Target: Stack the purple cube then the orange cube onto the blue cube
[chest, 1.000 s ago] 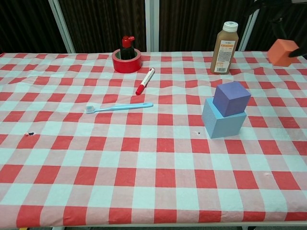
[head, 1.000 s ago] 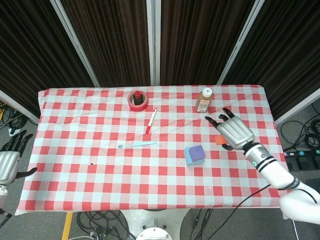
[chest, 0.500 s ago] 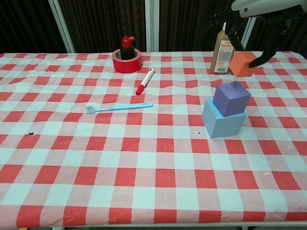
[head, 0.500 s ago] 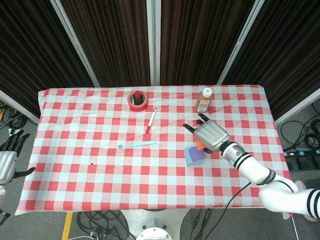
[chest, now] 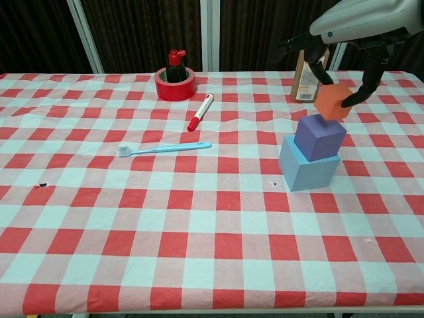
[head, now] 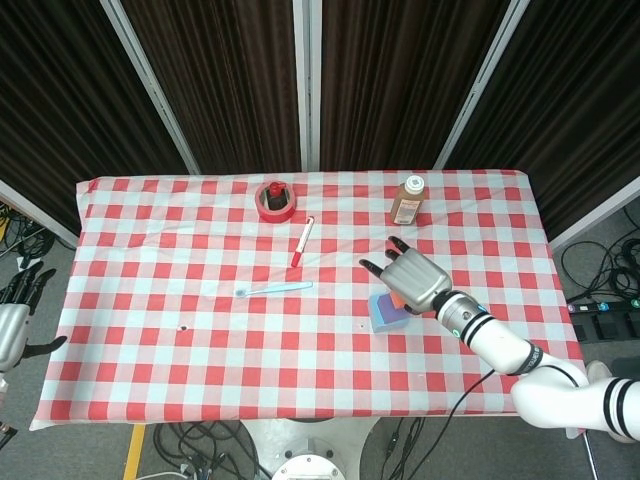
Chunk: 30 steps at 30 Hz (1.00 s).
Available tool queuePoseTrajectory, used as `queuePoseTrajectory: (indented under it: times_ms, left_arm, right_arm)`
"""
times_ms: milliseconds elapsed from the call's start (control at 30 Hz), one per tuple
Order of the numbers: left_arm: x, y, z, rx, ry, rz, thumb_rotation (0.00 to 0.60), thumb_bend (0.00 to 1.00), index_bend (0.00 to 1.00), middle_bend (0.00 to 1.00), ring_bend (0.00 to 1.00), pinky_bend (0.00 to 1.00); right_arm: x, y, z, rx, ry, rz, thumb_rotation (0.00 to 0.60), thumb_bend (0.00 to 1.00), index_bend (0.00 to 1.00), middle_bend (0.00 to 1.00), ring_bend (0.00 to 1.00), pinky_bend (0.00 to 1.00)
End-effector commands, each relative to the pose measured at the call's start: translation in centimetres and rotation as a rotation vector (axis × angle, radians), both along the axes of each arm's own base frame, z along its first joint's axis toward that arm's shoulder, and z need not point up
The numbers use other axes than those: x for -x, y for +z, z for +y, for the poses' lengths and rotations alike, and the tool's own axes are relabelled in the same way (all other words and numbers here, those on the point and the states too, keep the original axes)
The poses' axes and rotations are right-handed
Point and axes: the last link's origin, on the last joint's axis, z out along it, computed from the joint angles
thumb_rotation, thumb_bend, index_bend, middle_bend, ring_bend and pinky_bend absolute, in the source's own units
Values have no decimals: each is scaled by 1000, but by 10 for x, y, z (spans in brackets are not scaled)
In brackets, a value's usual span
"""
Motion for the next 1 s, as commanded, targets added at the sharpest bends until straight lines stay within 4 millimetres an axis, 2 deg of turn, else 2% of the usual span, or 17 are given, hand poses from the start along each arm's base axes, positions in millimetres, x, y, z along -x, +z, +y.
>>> queuePoseTrajectory:
  times_ms: [33,800,867,1000]
  left_arm:
    - [0,0,1,-1,0,0,600,125,134,118,88,223]
    - [4,-2,1,11,19,-1,600,127,134,118,88,223]
    - [5,-1,1,12,23,-5,600,127,134,118,88,223]
    - [5,0,1,11,24,-11,600,128,134,117,88,223]
  right_arm:
    - [-1,-2,0,-3,6,-2,600,125,12,487,172,0]
    - [0,-16,-1,-47,4,39,600,113,12,470,167,0]
    - [1,-16,-1,-46,2,44,600,96,12,429,127,0]
    - [-3,-15,0,-56,-7,34,600,40,1,271,15,0]
